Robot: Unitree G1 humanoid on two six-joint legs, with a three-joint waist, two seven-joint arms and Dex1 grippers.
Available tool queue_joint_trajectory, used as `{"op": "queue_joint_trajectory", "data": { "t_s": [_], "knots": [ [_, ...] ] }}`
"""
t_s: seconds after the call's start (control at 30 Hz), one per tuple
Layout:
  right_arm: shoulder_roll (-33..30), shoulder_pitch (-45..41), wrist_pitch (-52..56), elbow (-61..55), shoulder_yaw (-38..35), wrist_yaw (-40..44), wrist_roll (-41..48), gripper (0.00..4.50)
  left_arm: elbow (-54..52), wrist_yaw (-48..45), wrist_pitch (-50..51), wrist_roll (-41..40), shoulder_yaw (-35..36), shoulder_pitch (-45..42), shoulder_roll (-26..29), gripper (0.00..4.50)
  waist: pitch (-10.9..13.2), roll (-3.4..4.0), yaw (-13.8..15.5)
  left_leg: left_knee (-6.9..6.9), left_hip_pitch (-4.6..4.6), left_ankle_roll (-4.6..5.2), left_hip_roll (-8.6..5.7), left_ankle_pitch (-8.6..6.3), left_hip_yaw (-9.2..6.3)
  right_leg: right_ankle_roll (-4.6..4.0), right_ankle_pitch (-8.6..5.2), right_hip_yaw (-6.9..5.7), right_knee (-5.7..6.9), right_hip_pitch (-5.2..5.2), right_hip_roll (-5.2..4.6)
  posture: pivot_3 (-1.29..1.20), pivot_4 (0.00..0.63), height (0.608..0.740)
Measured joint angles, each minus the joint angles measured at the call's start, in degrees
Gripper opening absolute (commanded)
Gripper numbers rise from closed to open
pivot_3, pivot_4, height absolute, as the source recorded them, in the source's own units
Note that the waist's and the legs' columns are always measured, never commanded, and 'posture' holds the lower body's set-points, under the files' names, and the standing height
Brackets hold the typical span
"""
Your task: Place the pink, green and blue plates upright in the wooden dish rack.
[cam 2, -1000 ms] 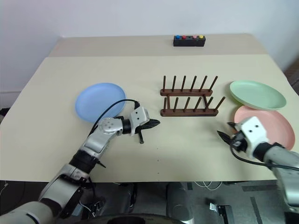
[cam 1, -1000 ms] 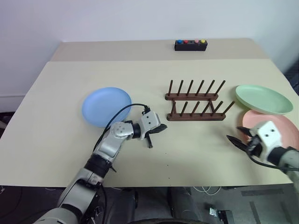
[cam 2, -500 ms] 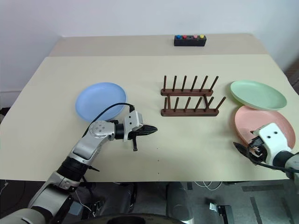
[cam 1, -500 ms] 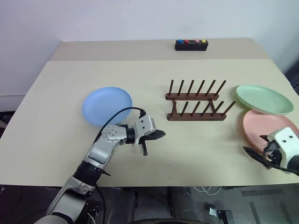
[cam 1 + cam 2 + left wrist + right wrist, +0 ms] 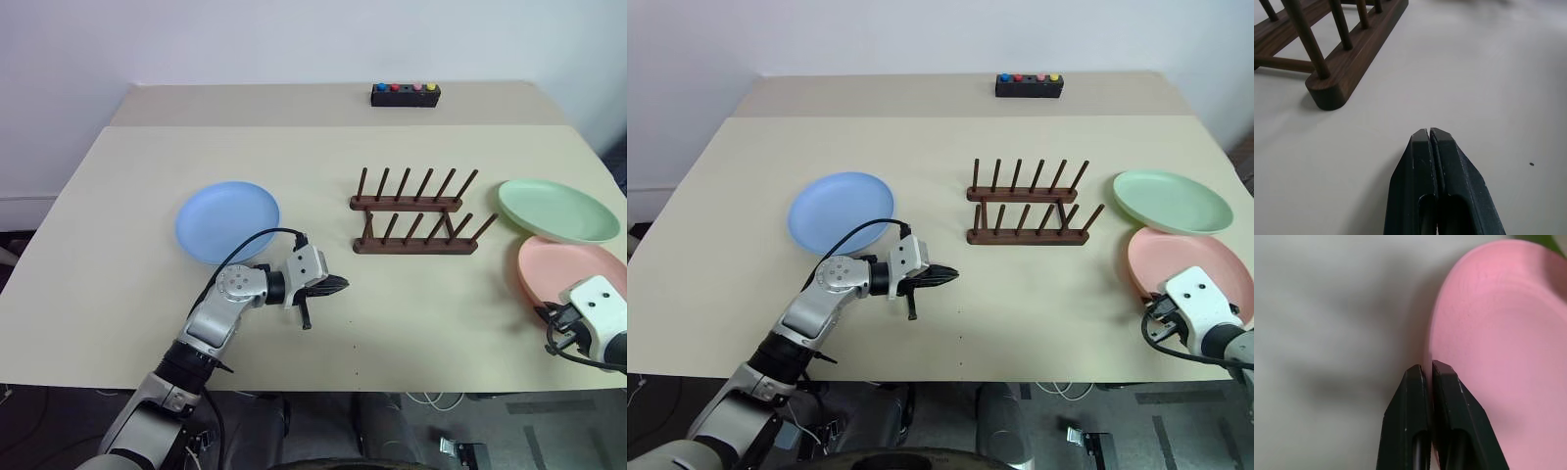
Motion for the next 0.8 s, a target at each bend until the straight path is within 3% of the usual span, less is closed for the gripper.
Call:
{"op": "queue_joint_trajectory", "data": {
  "t_s": [0.4, 0.63, 0.8],
  "knots": [
    [1.73, 16.98, -1.52, -15.85, -15.89, 16.73, 7.13, 0.05, 0.92, -0.59, -0.21, 0.03, -1.09, -0.27, -0.51, 0.00, 0.02, -0.03, -0.31, 0.01, -0.03, 0.01, 0.03, -0.02, 0.02, 0.27, -0.18, 0.00, -0.03, -0.02, 0.00, 0.00, 0.150, 0.740],
    [-0.64, 1.36, 4.58, -19.06, -22.34, 13.76, 19.19, 0.05, 2.01, -0.98, -0.52, -0.02, -1.12, -1.20, -0.49, 0.00, 0.02, -0.02, -0.05, 0.05, -0.10, 0.02, 0.03, -0.01, 0.06, -0.10, -0.06, 0.01, -0.03, -0.07, 0.00, 0.00, 0.150, 0.740],
    [-5.42, -14.54, 7.63, -18.23, -20.17, 8.15, 25.32, 0.05, 2.31, -1.06, -0.56, -0.23, -0.82, -1.24, -0.50, 0.00, 0.04, -0.04, -0.20, 0.05, -0.21, 0.02, 0.03, -0.01, 0.05, 0.00, 0.01, 0.00, -0.03, -0.19, 0.00, 0.00, 0.150, 0.740]
  ]
}}
